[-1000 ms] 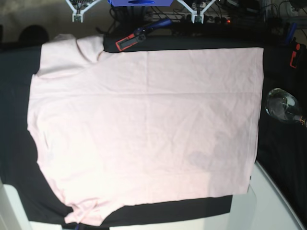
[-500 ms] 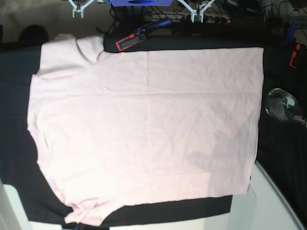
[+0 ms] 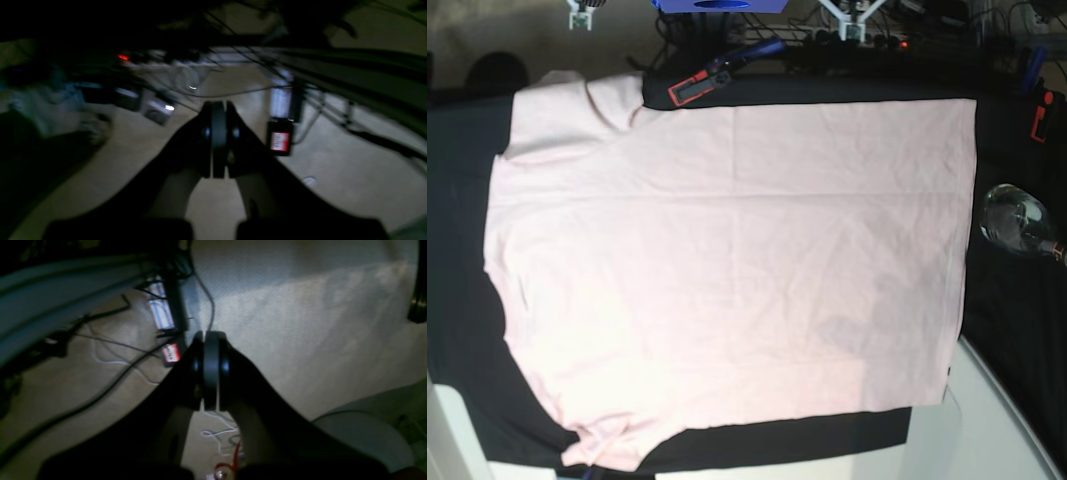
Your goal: Fold the T-shirt properly
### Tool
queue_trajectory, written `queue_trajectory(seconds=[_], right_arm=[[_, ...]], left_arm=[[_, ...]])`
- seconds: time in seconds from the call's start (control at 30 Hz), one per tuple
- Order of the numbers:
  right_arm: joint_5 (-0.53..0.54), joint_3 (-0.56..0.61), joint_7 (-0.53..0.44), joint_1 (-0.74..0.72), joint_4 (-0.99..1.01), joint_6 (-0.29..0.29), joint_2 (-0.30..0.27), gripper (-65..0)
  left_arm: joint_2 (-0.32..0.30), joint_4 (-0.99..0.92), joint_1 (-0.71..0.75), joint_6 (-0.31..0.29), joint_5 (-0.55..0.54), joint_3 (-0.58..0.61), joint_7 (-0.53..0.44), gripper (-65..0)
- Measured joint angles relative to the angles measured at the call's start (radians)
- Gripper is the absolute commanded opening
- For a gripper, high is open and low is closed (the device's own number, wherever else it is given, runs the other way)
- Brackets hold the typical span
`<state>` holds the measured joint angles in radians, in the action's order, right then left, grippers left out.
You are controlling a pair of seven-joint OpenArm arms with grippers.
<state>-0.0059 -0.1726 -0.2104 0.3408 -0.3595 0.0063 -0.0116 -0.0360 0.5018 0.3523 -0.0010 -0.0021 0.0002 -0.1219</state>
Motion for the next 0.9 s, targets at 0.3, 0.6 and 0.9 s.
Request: queue_trajectory(seconds=[0.3,0.6,0.9], right_arm=[[0.000,0.000,0.011,0.148,-0.324,0.000,0.001,-65.0],[0.000,-0.002,0.022,0.297,-0.599,0.000,0.002,-65.0],[0.002,-0.096,0.035,0.369,-0.879,0.003,0.016,-64.9]], left_arm=[[-0.040,0.227,0.068,-0.002,-0.003,-0.006,-0.006,-65.0],[-0.042,0.552,0.264,-0.010,-0.003,-0.090,0.005,-65.0],[-0.016,0.797,0.332,-0.004,-0.003,-0.311,0.005,-65.0]])
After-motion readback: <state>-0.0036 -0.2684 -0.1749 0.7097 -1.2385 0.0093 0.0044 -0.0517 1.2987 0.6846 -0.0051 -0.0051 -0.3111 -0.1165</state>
